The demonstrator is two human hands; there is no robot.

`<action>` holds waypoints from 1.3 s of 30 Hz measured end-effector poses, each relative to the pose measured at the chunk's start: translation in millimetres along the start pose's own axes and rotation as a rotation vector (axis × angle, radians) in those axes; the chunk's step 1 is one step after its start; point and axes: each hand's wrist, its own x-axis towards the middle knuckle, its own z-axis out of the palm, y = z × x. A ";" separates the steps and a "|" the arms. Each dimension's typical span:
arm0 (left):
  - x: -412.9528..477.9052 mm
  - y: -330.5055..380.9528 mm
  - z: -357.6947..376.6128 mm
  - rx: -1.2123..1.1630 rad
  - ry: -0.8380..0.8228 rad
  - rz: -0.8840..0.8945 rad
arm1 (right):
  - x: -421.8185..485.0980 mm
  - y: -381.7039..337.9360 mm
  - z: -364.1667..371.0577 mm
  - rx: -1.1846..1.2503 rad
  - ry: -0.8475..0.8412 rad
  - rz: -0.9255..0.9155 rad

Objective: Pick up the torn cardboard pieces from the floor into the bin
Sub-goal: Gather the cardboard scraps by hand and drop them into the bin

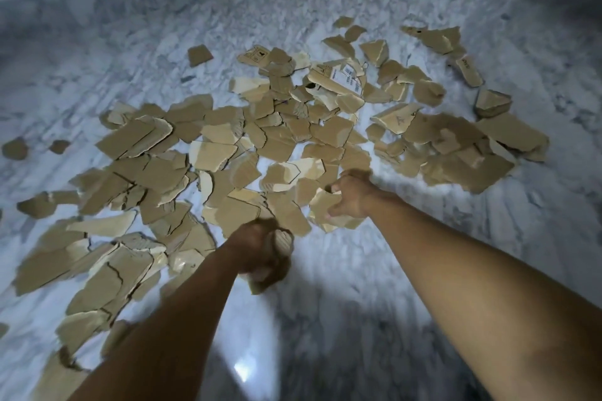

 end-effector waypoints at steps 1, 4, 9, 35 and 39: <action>-0.8 -1.6 5.4 0.005 0.019 0.012 | 1.7 -1.9 10.6 -0.040 0.015 -0.012; 1.7 -9.6 15.0 0.107 -0.002 0.014 | -3.9 0.5 38.6 -0.055 0.118 -0.023; 4.8 -6.6 15.6 0.085 0.005 -0.020 | -31.5 18.3 50.8 -0.148 0.083 0.089; 26.3 35.4 5.1 0.334 0.041 0.100 | -52.7 80.8 43.8 0.264 0.110 0.373; 23.9 33.5 7.2 0.387 0.085 0.081 | -43.6 77.0 58.2 0.354 0.109 0.385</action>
